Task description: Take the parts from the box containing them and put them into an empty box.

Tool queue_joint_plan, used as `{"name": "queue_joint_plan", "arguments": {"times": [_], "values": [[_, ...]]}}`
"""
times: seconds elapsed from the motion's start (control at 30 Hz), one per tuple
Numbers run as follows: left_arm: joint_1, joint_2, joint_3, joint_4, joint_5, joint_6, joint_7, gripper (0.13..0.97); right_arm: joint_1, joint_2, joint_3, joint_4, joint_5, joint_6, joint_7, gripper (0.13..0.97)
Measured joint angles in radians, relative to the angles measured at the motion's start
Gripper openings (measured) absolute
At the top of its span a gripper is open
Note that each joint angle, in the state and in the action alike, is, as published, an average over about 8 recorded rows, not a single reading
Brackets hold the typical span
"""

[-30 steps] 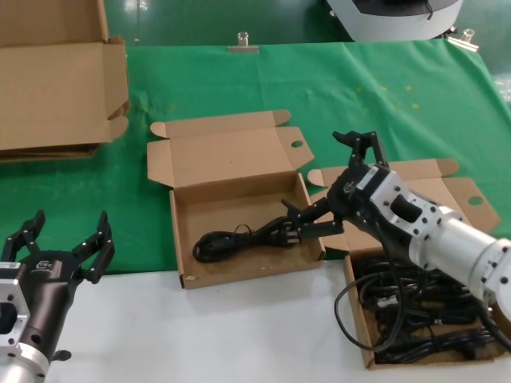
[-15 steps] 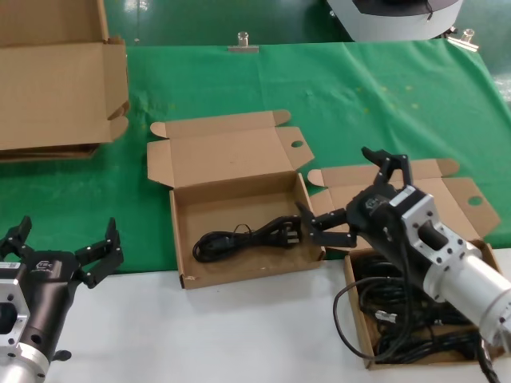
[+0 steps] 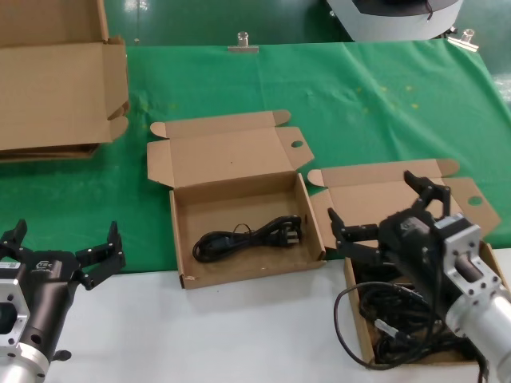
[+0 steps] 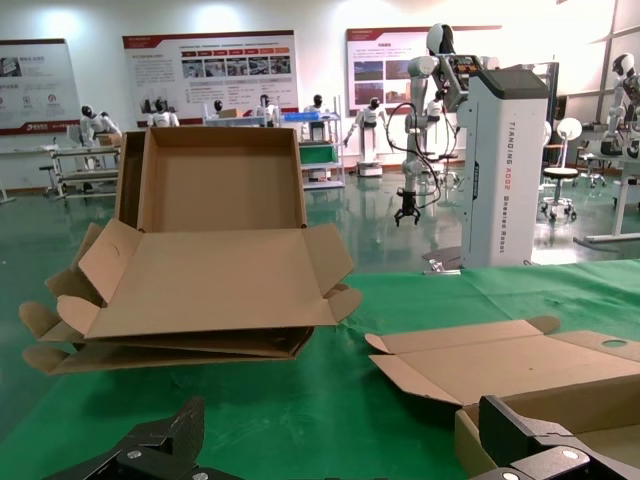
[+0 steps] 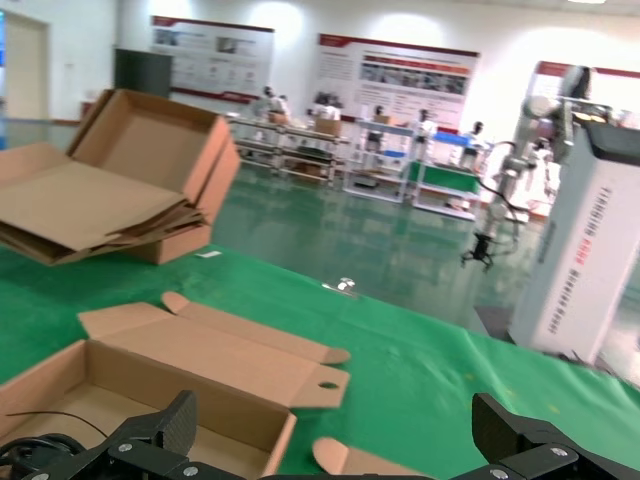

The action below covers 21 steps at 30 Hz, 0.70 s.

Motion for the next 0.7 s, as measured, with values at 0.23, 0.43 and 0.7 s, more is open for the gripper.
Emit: {"name": "queue_joint_plan", "arguments": {"times": [0.23,0.43,0.7], "values": [[0.0,0.0,0.0,0.0,0.0,0.0,0.0,0.963,-0.077,-0.007,0.036,0.031,0.073,0.061,-0.015,0.966],[0.0,0.0,0.0,0.0,0.0,0.0,0.0,0.966,-0.143,-0.013,0.067,0.058,0.135,0.113,-0.028,0.966],[0.0,0.0,0.0,0.0,0.0,0.0,0.0,0.966,-0.218,-0.019,0.102,0.089,0.206,0.172,-0.043,0.966]]}}
